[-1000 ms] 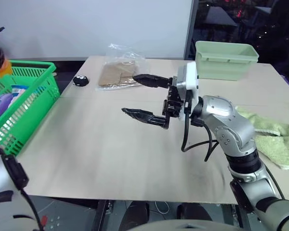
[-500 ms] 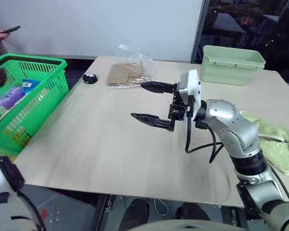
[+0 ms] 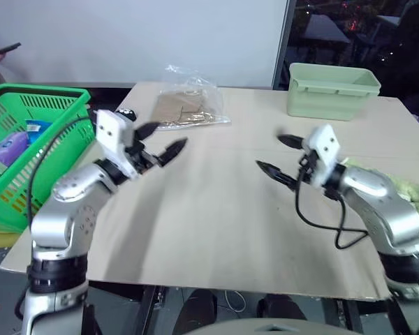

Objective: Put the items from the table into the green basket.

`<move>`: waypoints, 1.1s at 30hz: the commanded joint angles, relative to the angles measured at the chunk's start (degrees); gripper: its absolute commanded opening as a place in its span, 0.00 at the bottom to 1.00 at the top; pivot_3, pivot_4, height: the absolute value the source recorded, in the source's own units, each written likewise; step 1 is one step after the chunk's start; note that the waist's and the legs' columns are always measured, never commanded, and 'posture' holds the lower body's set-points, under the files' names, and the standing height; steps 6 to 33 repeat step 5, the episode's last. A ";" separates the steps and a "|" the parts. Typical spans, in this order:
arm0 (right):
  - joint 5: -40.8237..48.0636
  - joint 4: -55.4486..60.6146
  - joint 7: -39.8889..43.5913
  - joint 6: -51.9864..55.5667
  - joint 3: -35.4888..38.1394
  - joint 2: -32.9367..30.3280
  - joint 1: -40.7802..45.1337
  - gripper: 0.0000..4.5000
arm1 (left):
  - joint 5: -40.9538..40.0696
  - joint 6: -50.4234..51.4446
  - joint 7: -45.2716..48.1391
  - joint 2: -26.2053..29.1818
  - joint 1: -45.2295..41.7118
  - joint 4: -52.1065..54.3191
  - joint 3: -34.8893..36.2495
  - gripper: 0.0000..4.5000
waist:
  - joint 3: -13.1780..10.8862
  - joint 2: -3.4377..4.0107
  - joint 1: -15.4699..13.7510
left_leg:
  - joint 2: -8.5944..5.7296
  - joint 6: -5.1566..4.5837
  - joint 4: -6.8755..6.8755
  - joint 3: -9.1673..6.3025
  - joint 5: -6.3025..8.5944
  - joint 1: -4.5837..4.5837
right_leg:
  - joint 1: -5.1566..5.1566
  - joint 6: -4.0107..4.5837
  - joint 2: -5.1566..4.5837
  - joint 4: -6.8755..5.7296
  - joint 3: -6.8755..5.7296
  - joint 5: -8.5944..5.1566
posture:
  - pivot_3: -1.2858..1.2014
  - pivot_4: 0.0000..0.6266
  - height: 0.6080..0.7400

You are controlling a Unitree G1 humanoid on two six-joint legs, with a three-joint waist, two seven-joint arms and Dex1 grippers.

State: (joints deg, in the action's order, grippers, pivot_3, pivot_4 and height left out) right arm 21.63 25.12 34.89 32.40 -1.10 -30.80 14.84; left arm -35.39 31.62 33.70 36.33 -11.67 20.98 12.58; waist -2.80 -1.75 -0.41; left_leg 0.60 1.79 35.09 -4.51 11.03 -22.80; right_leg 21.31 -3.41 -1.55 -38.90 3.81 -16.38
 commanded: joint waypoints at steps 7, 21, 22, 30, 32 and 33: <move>-0.76 10.36 -3.91 -0.15 11.95 -3.09 -17.44 1.00 | -2.59 5.25 -3.88 -1.35 12.30 11.19 1.81 0.99 | -0.11 0.15 1.13 | 0.02 -0.05 0.11 0.13 0.02 0.03 | -0.05 0.01 0.03 0.08 0.14 -0.06 | 0.52 0.01 1.00; -0.76 10.36 -3.91 -0.15 11.95 -3.09 -17.44 1.00 | -2.59 5.25 -3.88 -1.35 12.30 11.19 1.81 0.99 | -0.11 0.15 1.13 | 0.02 -0.05 0.11 0.13 0.02 0.03 | -0.05 0.01 0.03 0.08 0.14 -0.06 | 0.52 0.01 1.00; -0.76 10.36 -3.91 -0.15 11.95 -3.09 -17.44 1.00 | -2.59 5.25 -3.88 -1.35 12.30 11.19 1.81 0.99 | -0.11 0.15 1.13 | 0.02 -0.05 0.11 0.13 0.02 0.03 | -0.05 0.01 0.03 0.08 0.14 -0.06 | 0.52 0.01 1.00; -0.76 10.36 -3.91 -0.15 11.95 -3.09 -17.44 1.00 | -2.59 5.25 -3.88 -1.35 12.30 11.19 1.81 0.99 | -0.11 0.15 1.13 | 0.02 -0.05 0.11 0.13 0.02 0.03 | -0.05 0.01 0.03 0.08 0.14 -0.06 | 0.52 0.01 1.00; -0.76 10.36 -3.91 -0.15 11.95 -3.09 -17.44 1.00 | -2.59 5.25 -3.88 -1.35 12.30 11.19 1.81 0.99 | -0.11 0.15 1.13 | 0.02 -0.05 0.11 0.13 0.02 0.03 | -0.05 0.01 0.03 0.08 0.14 -0.06 | 0.52 0.01 1.00; -0.76 10.36 -3.91 -0.15 11.95 -3.09 -17.44 1.00 | -2.59 5.25 -3.88 -1.35 12.30 11.19 1.81 0.99 | -0.11 0.15 1.13 | 0.02 -0.05 0.11 0.13 0.02 0.03 | -0.05 0.01 0.03 0.08 0.14 -0.06 | 0.52 0.01 1.00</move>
